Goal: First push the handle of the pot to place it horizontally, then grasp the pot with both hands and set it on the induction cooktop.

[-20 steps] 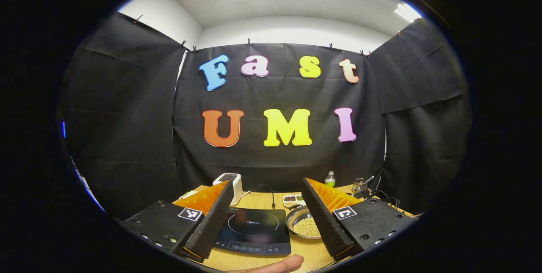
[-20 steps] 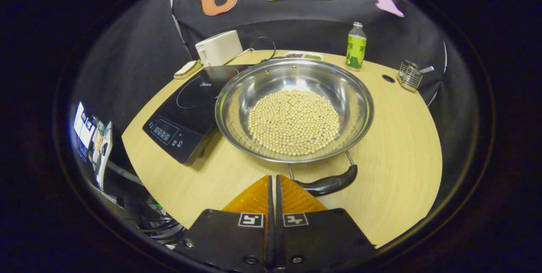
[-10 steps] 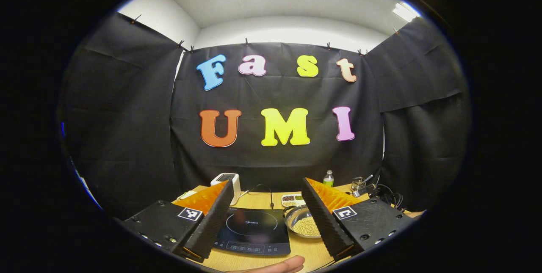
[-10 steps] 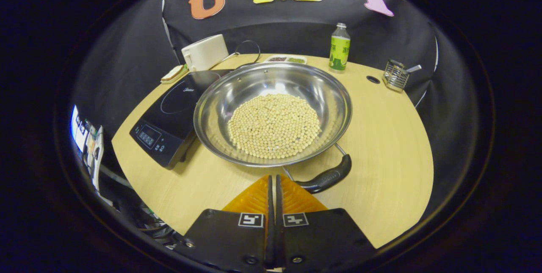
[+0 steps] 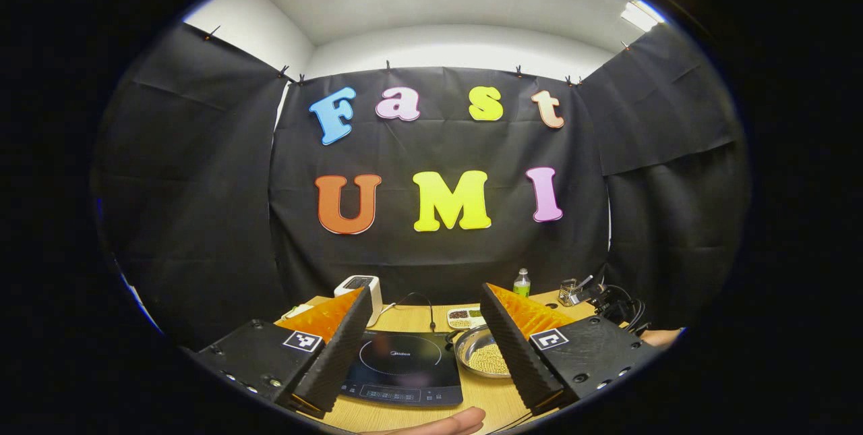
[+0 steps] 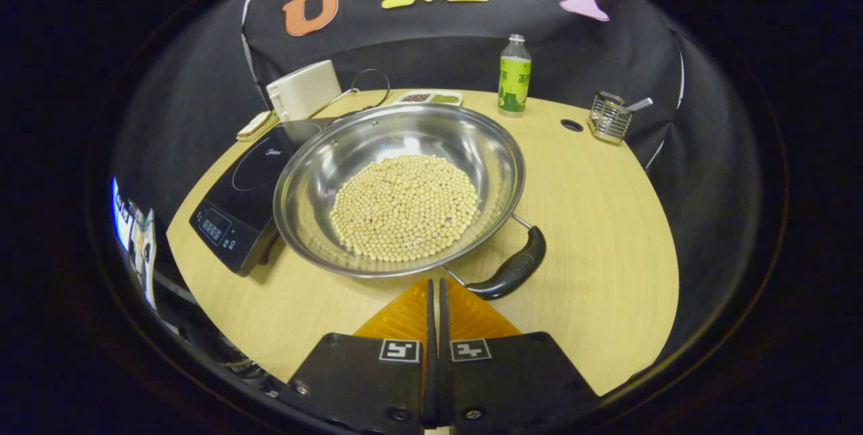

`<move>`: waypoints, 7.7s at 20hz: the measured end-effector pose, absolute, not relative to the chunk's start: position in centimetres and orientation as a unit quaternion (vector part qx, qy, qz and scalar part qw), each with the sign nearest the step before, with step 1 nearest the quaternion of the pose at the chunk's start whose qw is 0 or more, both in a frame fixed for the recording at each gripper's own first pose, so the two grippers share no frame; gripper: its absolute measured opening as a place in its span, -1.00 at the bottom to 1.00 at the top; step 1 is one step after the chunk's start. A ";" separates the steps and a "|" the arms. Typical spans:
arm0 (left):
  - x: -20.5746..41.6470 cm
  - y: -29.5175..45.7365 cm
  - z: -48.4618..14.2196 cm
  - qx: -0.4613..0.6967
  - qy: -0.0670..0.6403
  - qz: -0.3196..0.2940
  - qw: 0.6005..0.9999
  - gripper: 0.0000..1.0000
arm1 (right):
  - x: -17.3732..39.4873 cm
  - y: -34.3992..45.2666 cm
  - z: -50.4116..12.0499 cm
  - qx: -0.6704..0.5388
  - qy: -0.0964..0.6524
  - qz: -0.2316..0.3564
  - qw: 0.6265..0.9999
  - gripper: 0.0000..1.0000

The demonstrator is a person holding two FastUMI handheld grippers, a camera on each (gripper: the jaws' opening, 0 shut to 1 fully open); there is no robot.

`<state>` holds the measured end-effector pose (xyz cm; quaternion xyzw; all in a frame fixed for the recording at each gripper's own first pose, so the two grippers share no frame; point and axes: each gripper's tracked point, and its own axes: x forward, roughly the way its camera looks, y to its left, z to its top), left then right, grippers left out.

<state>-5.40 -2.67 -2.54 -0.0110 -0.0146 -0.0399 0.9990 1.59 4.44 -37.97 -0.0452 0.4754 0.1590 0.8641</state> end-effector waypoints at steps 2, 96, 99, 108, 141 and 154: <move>-5.5 -2.6 -2.5 -0.011 -0.013 -0.040 0.999 0.92 | 2.2 3.7 -38.0 -0.052 0.473 0.154 0.866 -0.98; 16.0 -15.0 -30.8 0.003 0.321 -0.120 0.939 0.11 | 14.2 -5.1 -32.4 0.028 0.383 0.032 0.923 0.23; 16.1 -15.1 -28.0 0.006 0.294 -0.128 0.947 0.12 | 13.9 -5.2 -29.7 0.032 0.371 0.025 0.928 0.21; 16.1 -11.8 -24.4 -0.015 0.275 -0.134 0.952 0.10 | 13.6 -1.6 -24.5 0.016 0.354 0.016 0.935 0.22; 23.5 12.7 -30.7 -0.053 0.326 0.019 0.944 0.11 | 17.4 27.9 -34.7 0.009 0.423 0.095 0.901 0.21; 21.9 12.2 -29.5 -0.006 0.297 -0.003 0.955 0.14 | 17.3 27.8 -35.4 -0.012 0.389 0.102 0.916 0.24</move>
